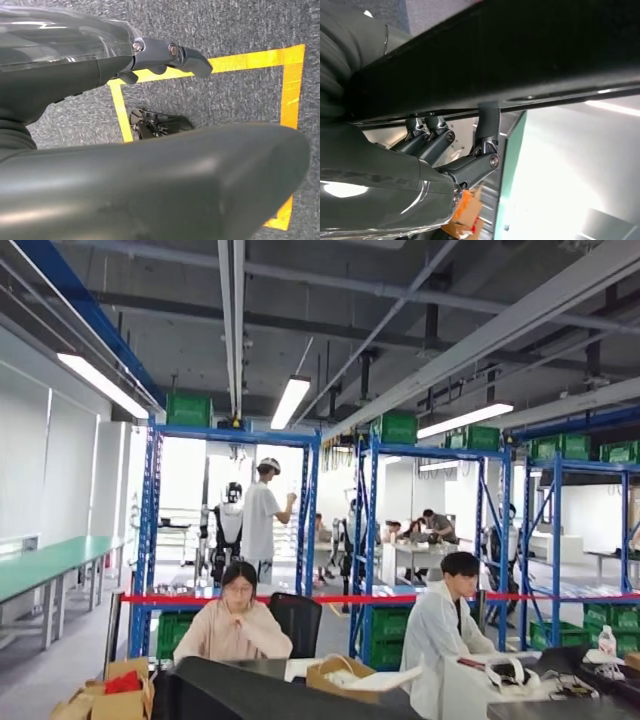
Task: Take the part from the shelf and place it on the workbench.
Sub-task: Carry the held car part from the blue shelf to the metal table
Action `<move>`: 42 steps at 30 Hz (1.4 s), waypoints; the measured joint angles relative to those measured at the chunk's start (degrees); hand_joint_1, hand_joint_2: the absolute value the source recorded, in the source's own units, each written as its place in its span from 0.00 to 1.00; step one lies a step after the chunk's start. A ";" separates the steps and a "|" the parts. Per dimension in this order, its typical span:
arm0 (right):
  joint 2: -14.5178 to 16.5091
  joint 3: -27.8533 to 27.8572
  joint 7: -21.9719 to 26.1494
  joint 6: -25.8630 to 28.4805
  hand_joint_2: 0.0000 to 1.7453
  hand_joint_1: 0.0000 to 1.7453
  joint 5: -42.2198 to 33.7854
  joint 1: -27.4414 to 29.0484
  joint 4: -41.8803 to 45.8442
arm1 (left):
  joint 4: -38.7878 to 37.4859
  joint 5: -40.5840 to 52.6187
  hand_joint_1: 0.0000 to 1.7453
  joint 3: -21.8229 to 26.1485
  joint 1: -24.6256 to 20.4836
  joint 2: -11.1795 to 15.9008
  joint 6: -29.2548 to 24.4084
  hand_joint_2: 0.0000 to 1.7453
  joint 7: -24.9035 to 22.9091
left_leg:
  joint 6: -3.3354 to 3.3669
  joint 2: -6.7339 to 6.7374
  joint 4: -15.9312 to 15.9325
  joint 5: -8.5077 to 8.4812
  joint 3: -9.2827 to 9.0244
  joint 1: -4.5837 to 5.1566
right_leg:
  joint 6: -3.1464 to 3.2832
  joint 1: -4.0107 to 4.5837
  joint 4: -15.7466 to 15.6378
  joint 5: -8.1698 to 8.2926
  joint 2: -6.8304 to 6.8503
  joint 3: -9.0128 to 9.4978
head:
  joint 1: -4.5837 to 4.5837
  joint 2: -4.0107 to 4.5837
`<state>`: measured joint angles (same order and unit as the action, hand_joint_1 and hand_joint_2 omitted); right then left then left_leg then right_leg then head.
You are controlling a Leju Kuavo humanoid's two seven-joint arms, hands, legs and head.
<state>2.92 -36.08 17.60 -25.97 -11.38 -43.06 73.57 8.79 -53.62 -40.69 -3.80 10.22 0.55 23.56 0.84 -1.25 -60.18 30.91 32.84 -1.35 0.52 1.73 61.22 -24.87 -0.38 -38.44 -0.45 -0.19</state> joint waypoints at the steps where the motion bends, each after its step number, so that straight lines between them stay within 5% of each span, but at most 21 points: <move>1: 0.00 0.01 -0.01 0.06 1.00 1.00 0.00 -0.06 0.03 | 0.00 -0.09 0.00 -0.07 -0.02 -0.02 -0.01 1.00 0.01 | -0.29 -0.06 0.35 0.05 -0.13 -0.04 | 0.26 0.11 -0.44 -0.23 0.03 0.22 | -0.03 -0.02; 3: 0.03 0.03 0.01 0.14 1.00 1.00 -0.01 -0.04 0.23 | 0.00 -0.26 0.00 -0.25 0.09 -0.04 -0.01 1.00 0.03 | -0.76 0.06 0.91 0.35 -0.59 0.01 | 0.69 -0.09 -2.46 -0.79 0.13 1.49 | -0.07 -0.02; 5: 0.08 0.04 0.05 0.15 1.00 1.00 -0.02 -0.03 0.44 | 0.00 -0.36 0.00 -0.38 0.01 -0.08 0.01 1.00 0.08 | -1.01 0.28 -1.75 1.64 0.52 0.18 | 0.95 -0.48 -4.52 -1.19 0.31 3.23 | -0.06 -0.02; 7: 0.09 0.01 0.08 0.15 1.00 1.00 -0.02 0.16 0.45 | 0.00 -0.44 0.00 -0.43 -0.03 -0.05 -0.02 1.00 0.11 | -1.32 0.40 -9.02 3.75 4.87 0.18 | 1.11 -0.61 -4.89 -1.78 0.42 4.25 | -0.05 -0.01; 9: 0.10 -0.05 0.05 0.14 1.00 1.00 -0.01 0.47 0.43 | 0.00 -0.50 0.00 -0.48 0.18 -0.02 -0.04 1.00 0.10 | -1.79 0.46 -14.07 3.79 9.10 0.05 | 1.10 -0.70 -4.83 -2.67 0.37 5.19 | -0.05 0.01; 11: 0.13 -0.07 0.04 0.14 1.00 1.00 -0.01 0.56 0.43 | 0.00 -0.53 0.00 -0.56 0.33 -0.01 -0.04 1.00 0.09 | -2.33 0.64 -10.61 -0.66 9.21 -0.26 | 0.74 -0.94 -4.56 -3.91 0.29 6.59 | -0.05 0.02; 13: 0.17 -0.07 0.04 0.15 1.00 1.00 -0.02 0.42 0.42 | -0.01 -0.54 0.00 -0.62 0.26 -0.02 -0.04 1.00 0.11 | -2.77 0.94 -4.22 -4.94 6.90 -0.45 | 0.01 -1.08 -3.87 -5.54 0.29 7.81 | -0.05 0.04; 18: 0.31 -0.02 0.00 0.15 1.00 1.00 0.00 0.14 0.57 | -0.01 -0.54 0.00 -0.71 0.08 -0.06 -0.03 1.00 0.11 | -0.75 0.90 -1.14 -3.95 5.12 -0.09 | -1.42 -1.07 -3.00 -7.28 0.23 8.24 | -0.20 0.05; 20: 0.31 0.00 0.03 0.15 1.00 1.00 -0.01 0.02 0.62 | -0.02 -0.54 0.00 -0.71 0.12 -0.01 -0.02 1.00 0.16 | -0.11 0.80 -0.95 -3.51 4.44 -0.20 | -1.97 -1.24 0.07 -8.50 0.25 6.78 | -0.20 0.05; 23: 0.27 0.01 0.03 0.15 1.00 1.00 -0.01 0.23 0.60 | -0.02 -0.56 0.00 -0.71 0.06 0.11 -0.02 1.00 0.18 | 0.42 0.71 -0.88 -2.53 3.41 -0.02 | -2.28 -1.40 11.87 -11.58 0.25 -0.94 | -0.21 0.05; 25: 0.25 0.01 0.02 0.15 1.00 1.00 -0.01 0.49 0.57 | -0.02 -0.65 0.00 -0.73 0.16 0.14 -0.02 1.00 0.18 | 0.51 0.60 -0.87 -1.64 2.27 0.21 | -1.89 -1.27 14.72 -10.51 0.22 -4.44 | -0.21 0.05; 28: 0.25 0.01 0.02 0.15 1.00 1.00 -0.03 0.23 0.58 | -0.02 -0.82 0.00 -0.83 0.09 0.03 0.01 1.00 0.20 | 0.36 0.34 -0.63 -0.05 -0.17 0.23 | -0.51 -0.30 4.77 -2.36 0.15 -2.29 | -0.19 0.05; 30: 0.27 0.00 0.00 0.11 1.00 1.00 -0.04 -0.11 0.57 | -0.02 -0.90 0.00 -1.02 -0.08 -0.15 0.05 1.00 0.22 | -0.03 0.23 -0.01 0.53 -1.14 -0.05 | 0.56 0.42 -0.39 0.17 0.08 -0.59 | -0.19 0.04; 35: 0.62 -0.01 -0.07 0.03 1.00 1.00 -0.05 -0.73 0.70 | -0.02 -1.05 0.00 -1.36 -0.14 -0.38 0.13 1.00 0.38 | -0.90 0.62 -1.11 1.13 -1.72 -0.12 | 2.08 0.22 -4.72 -0.01 0.30 2.90 | -0.18 0.04; 39: 0.79 -0.09 -0.12 0.02 1.00 1.00 -0.07 -0.71 0.70 | -0.02 -1.53 0.00 -1.38 -0.12 -0.23 0.09 1.00 0.41 | -1.93 0.69 -12.66 4.78 6.19 -0.43 | 1.85 -0.16 -5.25 -1.28 0.36 4.73 | -0.13 0.05; 40: 0.79 -0.09 -0.13 0.02 1.00 1.00 -0.06 -0.59 0.68 | -0.02 -1.58 0.00 -1.39 0.01 -0.20 0.08 1.00 0.32 | -2.32 0.70 -13.16 4.23 7.40 -0.62 | 1.60 -0.30 -5.15 -1.74 0.29 5.13 | -0.13 0.05; 42: 0.79 -0.10 -0.15 0.02 1.00 1.00 -0.05 -0.54 0.67 | -0.02 -1.67 0.00 -1.40 0.16 -0.19 0.05 1.00 0.11 | -3.26 0.75 -8.41 -0.53 6.97 -1.17 | 0.96 -0.73 -4.67 -2.90 0.18 6.17 | -0.13 0.05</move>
<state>3.72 -36.17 17.45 -25.94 -11.43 -43.60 74.24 8.76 -55.29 -42.09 -3.63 10.04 0.60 23.67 -2.42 -0.50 -68.60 30.38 39.80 -2.52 1.48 1.00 56.55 -27.77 -0.21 -32.26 -0.58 -0.13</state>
